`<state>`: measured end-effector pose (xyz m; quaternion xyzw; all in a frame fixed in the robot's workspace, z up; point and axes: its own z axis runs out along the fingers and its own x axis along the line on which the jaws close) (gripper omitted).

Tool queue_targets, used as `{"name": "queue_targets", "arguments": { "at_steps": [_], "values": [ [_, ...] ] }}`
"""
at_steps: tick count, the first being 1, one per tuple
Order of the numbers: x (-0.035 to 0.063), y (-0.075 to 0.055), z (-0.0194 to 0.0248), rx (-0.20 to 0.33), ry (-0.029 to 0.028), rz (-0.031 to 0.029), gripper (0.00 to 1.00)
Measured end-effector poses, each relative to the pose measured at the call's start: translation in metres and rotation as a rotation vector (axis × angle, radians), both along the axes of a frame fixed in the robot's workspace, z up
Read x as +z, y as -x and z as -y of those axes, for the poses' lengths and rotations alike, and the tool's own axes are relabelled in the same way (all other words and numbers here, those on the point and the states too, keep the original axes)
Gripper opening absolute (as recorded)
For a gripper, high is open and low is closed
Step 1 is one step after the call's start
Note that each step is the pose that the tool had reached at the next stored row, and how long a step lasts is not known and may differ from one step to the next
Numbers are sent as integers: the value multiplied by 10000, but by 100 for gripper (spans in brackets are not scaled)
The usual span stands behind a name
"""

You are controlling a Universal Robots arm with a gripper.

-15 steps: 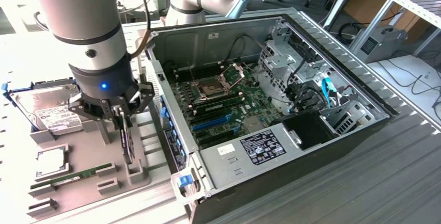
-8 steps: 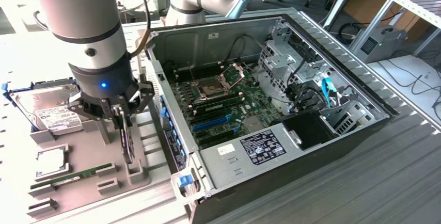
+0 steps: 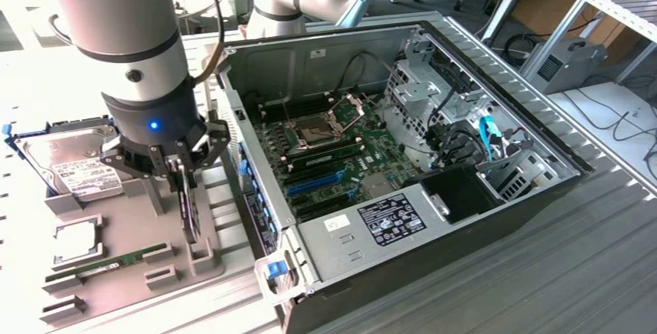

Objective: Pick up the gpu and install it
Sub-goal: 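Pick up the gpu and move the gpu toward the slot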

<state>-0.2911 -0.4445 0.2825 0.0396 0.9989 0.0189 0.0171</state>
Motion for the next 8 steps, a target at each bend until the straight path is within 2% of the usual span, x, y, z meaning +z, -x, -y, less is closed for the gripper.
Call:
{"name": "queue_targets", "arguments": {
  "at_steps": [8],
  "values": [
    [16, 0, 0, 0, 0, 0, 27]
  ]
}}
